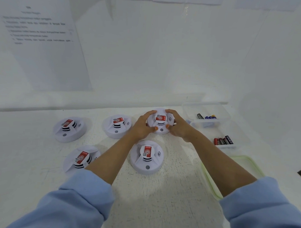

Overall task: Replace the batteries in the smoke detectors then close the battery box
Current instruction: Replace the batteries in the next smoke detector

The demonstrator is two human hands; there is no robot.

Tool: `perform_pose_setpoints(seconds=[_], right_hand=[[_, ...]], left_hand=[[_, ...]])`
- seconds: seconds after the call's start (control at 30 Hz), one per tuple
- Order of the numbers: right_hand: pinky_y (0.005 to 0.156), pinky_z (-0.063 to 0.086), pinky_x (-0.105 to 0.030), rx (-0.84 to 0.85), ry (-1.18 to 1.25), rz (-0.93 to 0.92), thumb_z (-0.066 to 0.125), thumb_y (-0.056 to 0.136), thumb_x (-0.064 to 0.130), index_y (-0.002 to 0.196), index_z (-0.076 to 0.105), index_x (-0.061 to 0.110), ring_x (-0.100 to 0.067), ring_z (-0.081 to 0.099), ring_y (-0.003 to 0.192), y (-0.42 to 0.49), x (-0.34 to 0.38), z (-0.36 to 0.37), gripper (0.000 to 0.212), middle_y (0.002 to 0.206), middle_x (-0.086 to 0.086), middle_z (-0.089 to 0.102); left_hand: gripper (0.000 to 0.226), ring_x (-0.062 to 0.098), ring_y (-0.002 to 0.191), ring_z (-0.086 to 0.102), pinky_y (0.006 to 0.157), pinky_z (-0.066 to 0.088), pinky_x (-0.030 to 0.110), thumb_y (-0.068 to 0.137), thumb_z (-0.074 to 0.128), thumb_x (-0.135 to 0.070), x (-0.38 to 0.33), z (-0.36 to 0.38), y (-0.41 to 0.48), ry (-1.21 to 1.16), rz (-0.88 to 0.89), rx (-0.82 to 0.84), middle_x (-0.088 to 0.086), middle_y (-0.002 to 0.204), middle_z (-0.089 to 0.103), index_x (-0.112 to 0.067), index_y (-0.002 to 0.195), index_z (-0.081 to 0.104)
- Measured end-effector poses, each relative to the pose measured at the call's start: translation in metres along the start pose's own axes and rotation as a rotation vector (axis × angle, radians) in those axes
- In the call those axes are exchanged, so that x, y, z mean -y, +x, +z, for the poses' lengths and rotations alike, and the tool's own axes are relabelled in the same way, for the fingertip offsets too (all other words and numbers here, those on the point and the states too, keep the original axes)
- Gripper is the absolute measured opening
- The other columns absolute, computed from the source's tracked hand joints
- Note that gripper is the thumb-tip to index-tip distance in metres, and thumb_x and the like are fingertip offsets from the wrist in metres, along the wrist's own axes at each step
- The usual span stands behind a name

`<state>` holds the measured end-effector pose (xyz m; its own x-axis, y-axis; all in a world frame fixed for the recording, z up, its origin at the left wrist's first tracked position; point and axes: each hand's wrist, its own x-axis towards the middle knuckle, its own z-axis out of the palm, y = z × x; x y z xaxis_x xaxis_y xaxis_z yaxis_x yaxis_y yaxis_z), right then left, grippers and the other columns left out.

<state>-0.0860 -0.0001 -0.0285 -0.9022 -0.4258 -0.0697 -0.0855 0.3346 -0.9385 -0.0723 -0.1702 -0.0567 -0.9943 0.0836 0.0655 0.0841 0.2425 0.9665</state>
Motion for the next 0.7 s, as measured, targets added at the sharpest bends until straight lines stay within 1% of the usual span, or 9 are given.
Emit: perform_pose_setpoints(seconds=[0.07, 0.13, 0.2, 0.23, 0.3, 0.37, 0.47, 0.6, 0.7], right_hand=[[0.055, 0.045, -0.002, 0.0, -0.001, 0.001, 0.046, 0.09, -0.004, 0.137, 0.024, 0.011, -0.002, 0.044, 0.088, -0.0001, 0.0002, 0.0, 0.054, 0.119, -0.004, 0.038], [0.056, 0.046, -0.003, -0.003, -0.002, 0.002, 0.046, 0.09, -0.004, 0.137, 0.024, 0.012, -0.011, 0.045, 0.096, -0.0001, 0.0007, 0.0002, 0.054, 0.12, -0.004, 0.038], [0.057, 0.045, -0.006, -0.005, -0.005, 0.005, 0.045, 0.091, -0.005, 0.137, 0.024, 0.012, -0.016, 0.041, 0.104, 0.0002, 0.001, 0.0004, 0.054, 0.121, -0.003, 0.037], [0.059, 0.045, -0.007, -0.008, -0.008, 0.008, 0.045, 0.091, -0.005, 0.137, 0.024, 0.012, -0.016, 0.041, 0.105, 0.0003, 0.0009, 0.0005, 0.054, 0.121, -0.003, 0.037], [0.059, 0.045, -0.008, -0.011, -0.007, 0.007, 0.044, 0.091, -0.005, 0.137, 0.024, 0.012, -0.013, 0.044, 0.099, 0.0002, 0.0009, 0.0006, 0.054, 0.121, -0.003, 0.037], [0.059, 0.045, -0.009, -0.012, 0.0, 0.004, 0.045, 0.091, -0.005, 0.137, 0.024, 0.012, -0.011, 0.045, 0.096, 0.0004, 0.0003, 0.0006, 0.054, 0.121, -0.003, 0.037], [0.064, 0.04, -0.014, -0.018, -0.007, 0.016, 0.044, 0.091, -0.004, 0.137, 0.024, 0.014, -0.017, 0.041, 0.105, 0.001, -0.0006, 0.0009, 0.054, 0.126, -0.006, 0.038], [0.064, 0.04, -0.014, -0.023, -0.018, 0.015, 0.044, 0.091, -0.004, 0.137, 0.024, 0.014, -0.018, 0.04, 0.106, 0.0023, -0.0016, 0.0011, 0.054, 0.137, -0.012, 0.037], [0.065, 0.04, -0.014, -0.018, -0.021, 0.02, 0.044, 0.091, -0.004, 0.137, 0.023, 0.015, -0.018, 0.04, 0.107, 0.003, -0.0018, 0.0008, 0.054, 0.139, -0.014, 0.035]], left_hand=[[0.054, 0.029, 0.124, 0.044, 0.097, 0.047, 0.038, 0.082, 0.065, 0.0, 0.0009, -0.0002, 0.0007, 0.017, 0.002, -0.002, 0.01, 0.139, 0.042, -0.031, 0.121, 0.042], [0.055, 0.03, 0.125, 0.043, 0.099, 0.046, 0.043, 0.082, 0.065, 0.0, 0.0019, -0.0003, 0.0014, 0.013, -0.004, -0.002, 0.009, 0.139, 0.042, -0.031, 0.121, 0.043], [0.055, 0.03, 0.124, 0.044, 0.099, 0.046, 0.043, 0.082, 0.065, 0.0, 0.0016, -0.0002, 0.0011, 0.013, -0.009, -0.004, 0.009, 0.139, 0.041, -0.03, 0.122, 0.043], [0.055, 0.029, 0.125, 0.043, 0.1, 0.046, 0.043, 0.082, 0.065, 0.0, 0.0021, -0.0001, 0.0014, 0.018, -0.009, -0.003, 0.009, 0.14, 0.041, -0.03, 0.122, 0.043], [0.056, 0.03, 0.126, 0.042, 0.102, 0.044, 0.046, 0.082, 0.066, -0.002, 0.003, -0.0001, 0.0018, 0.034, -0.005, -0.003, 0.008, 0.14, 0.041, -0.028, 0.126, 0.042], [0.057, 0.029, 0.126, 0.043, 0.101, 0.045, 0.044, 0.081, 0.065, 0.0, 0.002, 0.0003, 0.0009, 0.025, -0.005, -0.004, 0.009, 0.139, 0.042, -0.023, 0.128, 0.043], [0.056, 0.029, 0.124, 0.044, 0.098, 0.046, 0.04, 0.081, 0.065, 0.002, 0.0009, 0.0006, 0.0006, 0.009, 0.0, -0.002, 0.01, 0.138, 0.043, -0.023, 0.126, 0.043], [0.056, 0.031, 0.125, 0.043, 0.101, 0.045, 0.048, 0.081, 0.067, -0.001, 0.0034, -0.0005, 0.0014, 0.03, -0.006, -0.002, 0.011, 0.138, 0.042, -0.032, 0.122, 0.044], [0.056, 0.031, 0.125, 0.043, 0.101, 0.044, 0.048, 0.081, 0.066, 0.0, 0.0021, 0.0001, 0.0009, 0.019, -0.001, -0.002, 0.012, 0.138, 0.042, -0.027, 0.124, 0.044]])
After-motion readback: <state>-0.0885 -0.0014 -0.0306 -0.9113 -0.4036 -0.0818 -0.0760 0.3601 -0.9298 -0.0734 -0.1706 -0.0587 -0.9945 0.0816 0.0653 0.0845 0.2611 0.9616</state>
